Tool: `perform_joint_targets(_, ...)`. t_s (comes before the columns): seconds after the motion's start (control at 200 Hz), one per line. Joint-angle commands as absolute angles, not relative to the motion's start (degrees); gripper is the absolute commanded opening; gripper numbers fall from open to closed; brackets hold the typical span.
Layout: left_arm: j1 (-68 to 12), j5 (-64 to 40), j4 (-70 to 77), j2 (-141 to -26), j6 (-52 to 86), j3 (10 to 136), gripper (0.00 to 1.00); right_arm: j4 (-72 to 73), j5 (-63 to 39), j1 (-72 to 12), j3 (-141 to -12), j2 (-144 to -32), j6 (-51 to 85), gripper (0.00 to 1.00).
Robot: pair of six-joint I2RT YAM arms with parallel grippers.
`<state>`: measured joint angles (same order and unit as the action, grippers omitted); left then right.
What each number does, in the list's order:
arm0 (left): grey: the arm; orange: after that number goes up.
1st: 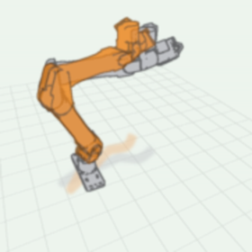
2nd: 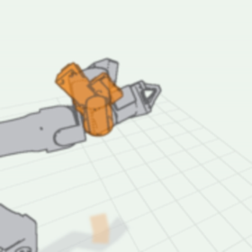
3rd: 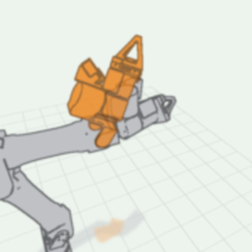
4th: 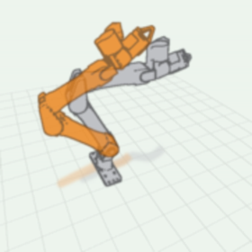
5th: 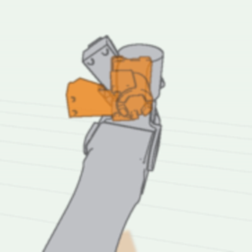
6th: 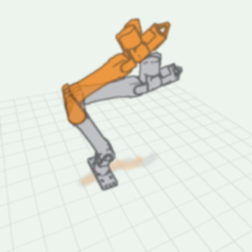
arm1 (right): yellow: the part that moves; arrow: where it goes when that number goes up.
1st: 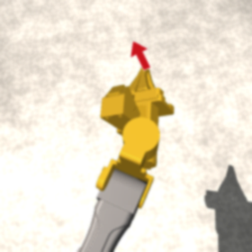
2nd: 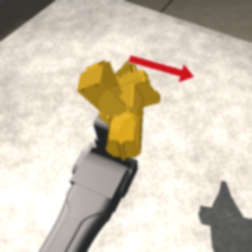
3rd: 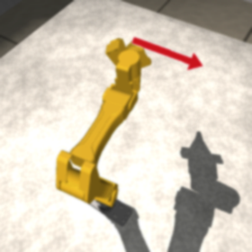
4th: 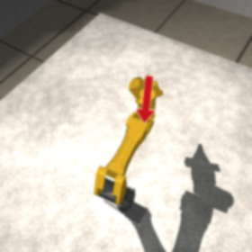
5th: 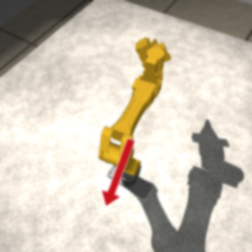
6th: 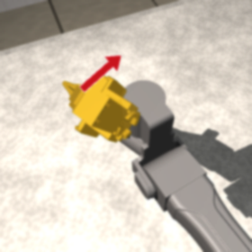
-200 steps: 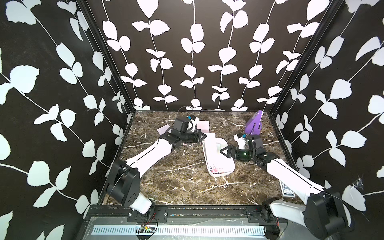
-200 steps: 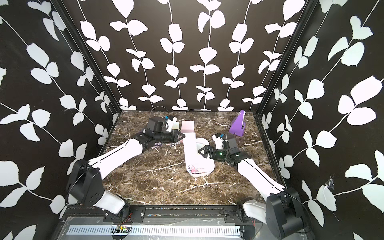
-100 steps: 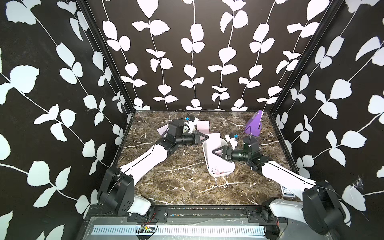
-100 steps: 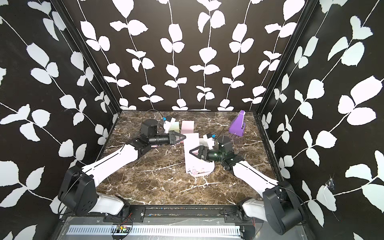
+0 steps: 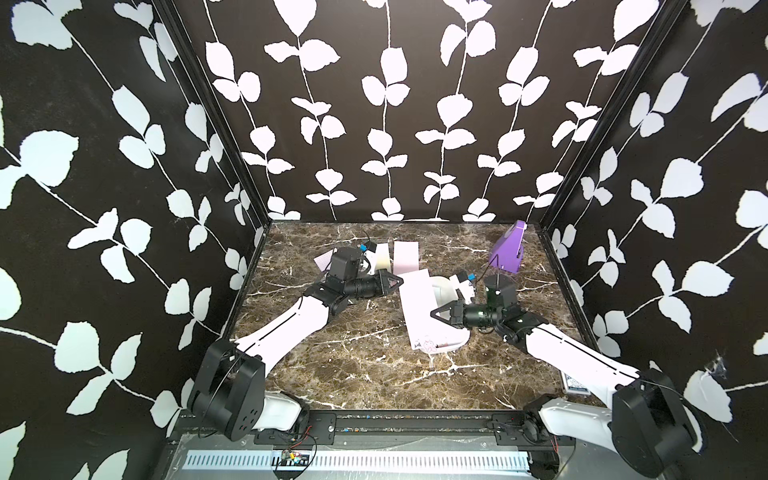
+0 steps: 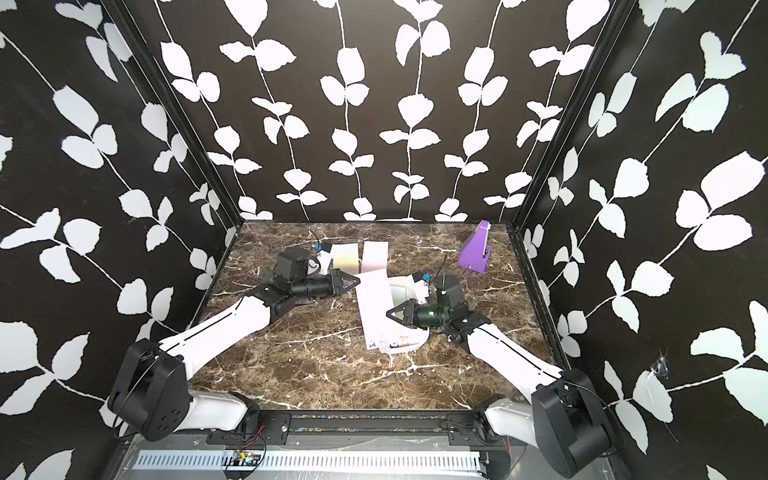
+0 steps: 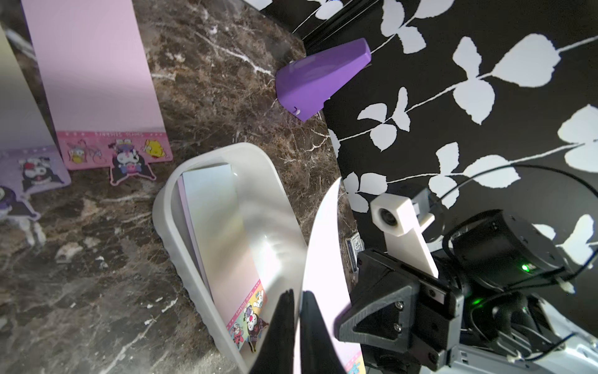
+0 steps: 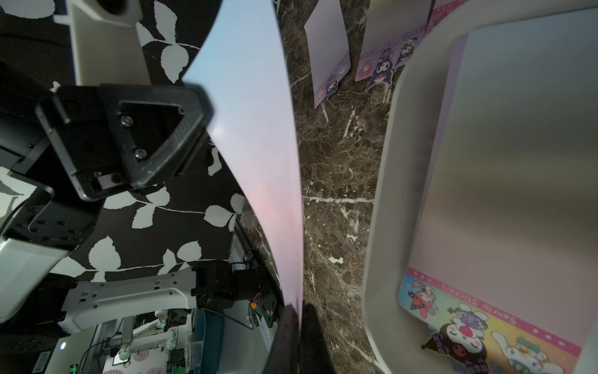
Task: Take the stickers out of the storage box
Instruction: Pick up the sticker from the storage box, then place the sticker at the center of the board.
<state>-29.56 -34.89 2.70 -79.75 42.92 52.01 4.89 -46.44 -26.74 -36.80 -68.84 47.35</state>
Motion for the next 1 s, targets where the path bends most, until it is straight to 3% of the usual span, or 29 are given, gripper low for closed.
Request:
perform_joint_targets(0.0, -29.2, -35.8, 3.0, -80.6, 43.5, 51.4, 0.31, 5.8, -45.7, -26.5, -38.1, -67.3, 46.7, 0.0)
perform_joint_targets(0.07, -28.5, -35.1, 1.0, -80.4, 42.6, 51.5, 0.36, 3.7, -45.0, -25.4, -39.2, -66.6, 46.2, 0.0)
perform_joint_targets(0.265, -27.1, -31.9, -3.7, -78.8, 39.9, 51.2, 0.37, -4.8, -43.6, -16.7, -46.2, -66.0, 44.2, 0.0)
perform_joint_targets(0.435, -27.1, -31.7, -5.4, -78.8, 38.8, 51.1, 0.36, -18.5, -40.0, -11.3, -58.5, -74.3, 34.6, 0.0)
perform_joint_targets(0.56, -27.1, -32.9, -5.6, -78.6, 39.2, 50.8, 0.37, -20.8, -39.2, -8.2, -64.0, -81.9, 31.7, 0.0)
perform_joint_targets(0.995, -27.1, -36.8, -1.2, -76.6, 42.1, 47.7, 0.37, -10.0, -40.5, -3.3, -77.2, -103.4, 35.9, 0.02)
